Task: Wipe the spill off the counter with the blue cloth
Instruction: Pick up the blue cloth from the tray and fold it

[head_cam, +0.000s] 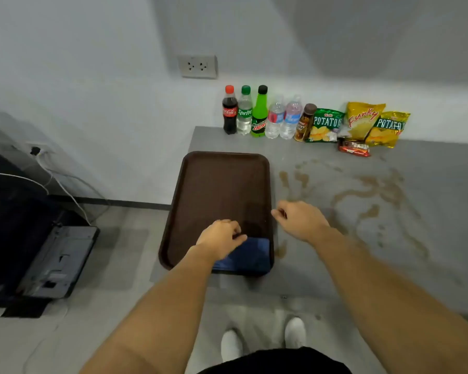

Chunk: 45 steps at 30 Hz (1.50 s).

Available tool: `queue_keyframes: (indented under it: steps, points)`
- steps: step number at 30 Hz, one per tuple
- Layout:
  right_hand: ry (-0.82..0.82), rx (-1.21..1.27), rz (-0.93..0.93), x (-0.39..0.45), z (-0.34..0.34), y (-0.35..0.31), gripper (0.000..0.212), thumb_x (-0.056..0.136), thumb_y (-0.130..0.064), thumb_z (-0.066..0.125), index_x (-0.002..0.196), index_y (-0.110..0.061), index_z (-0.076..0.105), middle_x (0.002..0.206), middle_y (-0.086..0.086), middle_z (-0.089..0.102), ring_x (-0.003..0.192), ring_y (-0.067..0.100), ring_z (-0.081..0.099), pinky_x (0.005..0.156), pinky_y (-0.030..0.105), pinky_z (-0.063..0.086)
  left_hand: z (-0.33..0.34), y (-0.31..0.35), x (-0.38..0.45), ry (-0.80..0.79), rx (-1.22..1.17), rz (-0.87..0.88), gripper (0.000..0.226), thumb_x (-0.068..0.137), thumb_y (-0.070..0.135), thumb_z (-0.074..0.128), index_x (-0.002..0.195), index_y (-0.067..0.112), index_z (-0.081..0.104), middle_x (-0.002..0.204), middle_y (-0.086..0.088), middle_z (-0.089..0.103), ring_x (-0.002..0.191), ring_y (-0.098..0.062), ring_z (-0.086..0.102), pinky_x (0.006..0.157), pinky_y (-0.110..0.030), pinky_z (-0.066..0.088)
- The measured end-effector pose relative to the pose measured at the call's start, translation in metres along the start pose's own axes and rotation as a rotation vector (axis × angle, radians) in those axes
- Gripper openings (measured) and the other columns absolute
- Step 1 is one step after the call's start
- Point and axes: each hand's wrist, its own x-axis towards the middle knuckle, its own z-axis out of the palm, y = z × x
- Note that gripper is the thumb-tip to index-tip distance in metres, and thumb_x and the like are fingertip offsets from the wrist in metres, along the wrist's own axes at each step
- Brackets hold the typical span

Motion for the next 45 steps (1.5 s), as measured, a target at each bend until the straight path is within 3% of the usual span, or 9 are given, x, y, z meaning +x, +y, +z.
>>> queue_keyframes:
  steps: [6,15,21,29,32,34,37,41,45]
  points:
    - [-0.022,0.038,0.037,0.001,0.012,0.000,0.030,0.105,-0.048,0.042,0.087,-0.025,0.050,0.070,-0.004,0.051,0.079,0.032,0.064,0.064,0.036,0.043,0.016,-0.004,-0.003,-0.049,0.231,0.063,0.052,0.093,0.061,0.061,0.131,0.026,0.056,0.127,-0.002,0.055,0.118,-0.026,0.051,0.098,-0.042,0.042]
    - [-0.023,0.059,0.082,0.002,0.015,0.007,0.034,0.105,-0.050,0.041,0.093,-0.023,0.058,0.071,-0.004,0.059,0.072,0.024,0.061,0.067,0.038,0.051,0.013,-0.003,-0.006,-0.136,0.251,0.244,0.030,0.103,0.039,0.056,0.126,0.021,0.051,0.125,-0.006,0.053,0.110,-0.029,0.058,0.095,-0.046,0.048]
    - [-0.019,0.156,0.112,0.001,0.016,-0.004,0.039,0.105,-0.049,0.042,0.099,-0.016,0.062,0.087,0.010,0.067,0.083,0.034,0.063,0.077,0.044,0.054,-0.001,-0.002,0.000,-0.050,0.039,0.187,0.023,0.105,0.041,0.052,0.123,0.028,0.043,0.100,-0.006,0.069,0.081,-0.021,0.063,0.071,-0.036,0.044]
    - [-0.104,0.624,0.331,0.007,0.026,-0.024,0.066,0.104,-0.064,0.030,0.108,-0.010,0.067,0.105,0.014,0.074,0.101,0.033,0.068,0.099,0.048,0.051,-0.017,0.027,0.015,0.201,-0.465,0.005,0.033,0.105,0.041,0.053,0.133,0.024,0.049,0.113,0.001,0.069,0.094,-0.017,0.067,0.074,-0.032,0.052]
    - [-0.132,0.856,0.423,0.012,0.028,-0.034,0.078,0.097,-0.074,0.030,0.103,-0.007,0.069,0.095,0.011,0.073,0.093,0.028,0.070,0.096,0.044,0.055,-0.017,0.043,0.022,0.238,-0.643,-0.055,0.035,0.106,0.037,0.054,0.135,0.017,0.050,0.118,0.000,0.066,0.102,-0.015,0.064,0.078,-0.027,0.048]
    - [-0.083,0.966,0.459,0.014,0.030,-0.039,0.072,0.098,-0.072,0.035,0.105,-0.007,0.066,0.093,0.006,0.069,0.089,0.024,0.066,0.087,0.040,0.055,-0.014,0.053,0.025,0.231,-0.739,-0.090,0.035,0.106,0.036,0.053,0.134,0.014,0.051,0.119,-0.002,0.065,0.105,-0.017,0.064,0.083,-0.030,0.050]
    - [0.083,0.975,0.465,0.014,0.034,-0.040,0.053,0.103,-0.057,0.044,0.125,-0.011,0.060,0.110,-0.002,0.062,0.103,0.023,0.062,0.081,0.032,0.043,-0.007,0.067,0.028,0.180,-0.867,-0.159,0.033,0.107,0.037,0.053,0.131,0.014,0.051,0.115,-0.003,0.065,0.102,-0.017,0.065,0.080,-0.032,0.051]
    - [0.266,0.927,0.486,0.007,0.038,-0.032,0.026,0.105,-0.041,0.049,0.105,-0.017,0.056,0.093,-0.005,0.061,0.092,0.019,0.061,0.074,0.029,0.041,0.002,0.076,0.026,0.117,-0.878,-0.165,0.029,0.104,0.038,0.057,0.124,0.017,0.056,0.111,-0.002,0.068,0.098,-0.016,0.067,0.073,-0.029,0.050]
    - [0.358,0.896,0.480,-0.007,0.040,-0.020,0.025,0.107,-0.039,0.047,0.093,-0.019,0.054,0.084,-0.007,0.059,0.077,0.009,0.058,0.063,0.024,0.040,0.009,0.075,0.022,0.032,-0.813,-0.156,0.035,0.104,0.050,0.051,0.113,0.018,0.062,0.105,-0.002,0.070,0.092,-0.018,0.069,0.062,-0.030,0.058]
